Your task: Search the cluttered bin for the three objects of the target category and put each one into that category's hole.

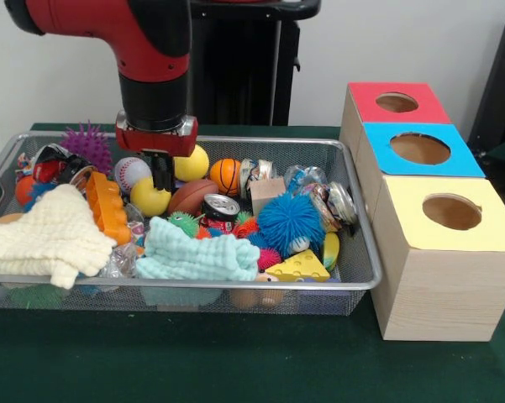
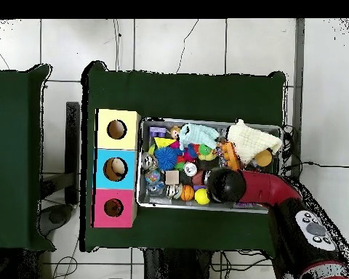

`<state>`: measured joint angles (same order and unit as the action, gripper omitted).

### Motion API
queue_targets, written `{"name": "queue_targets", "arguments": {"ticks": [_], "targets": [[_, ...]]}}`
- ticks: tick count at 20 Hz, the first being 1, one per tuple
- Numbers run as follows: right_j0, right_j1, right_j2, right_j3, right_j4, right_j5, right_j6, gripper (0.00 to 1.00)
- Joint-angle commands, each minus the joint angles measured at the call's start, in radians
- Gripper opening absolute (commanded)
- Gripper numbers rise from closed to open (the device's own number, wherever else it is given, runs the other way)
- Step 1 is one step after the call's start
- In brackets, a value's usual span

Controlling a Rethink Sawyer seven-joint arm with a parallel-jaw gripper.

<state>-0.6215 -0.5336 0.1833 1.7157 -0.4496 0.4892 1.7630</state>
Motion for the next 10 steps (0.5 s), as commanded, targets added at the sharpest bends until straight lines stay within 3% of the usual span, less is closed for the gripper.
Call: {"name": "queue_targets", "arguments": {"ticks": [1, 6, 10], "targets": [[-0.022, 0.033, -0.023, 0.094, 0.007, -0.027, 0.118, 0.00], [-0.039, 0.006, -0.018, 0.089, 0.023, 0.025, 0.066, 0.00], [-0.087, -0.023, -0.024, 0.137, 0.002, -0.015, 0.045, 0.00]]}}
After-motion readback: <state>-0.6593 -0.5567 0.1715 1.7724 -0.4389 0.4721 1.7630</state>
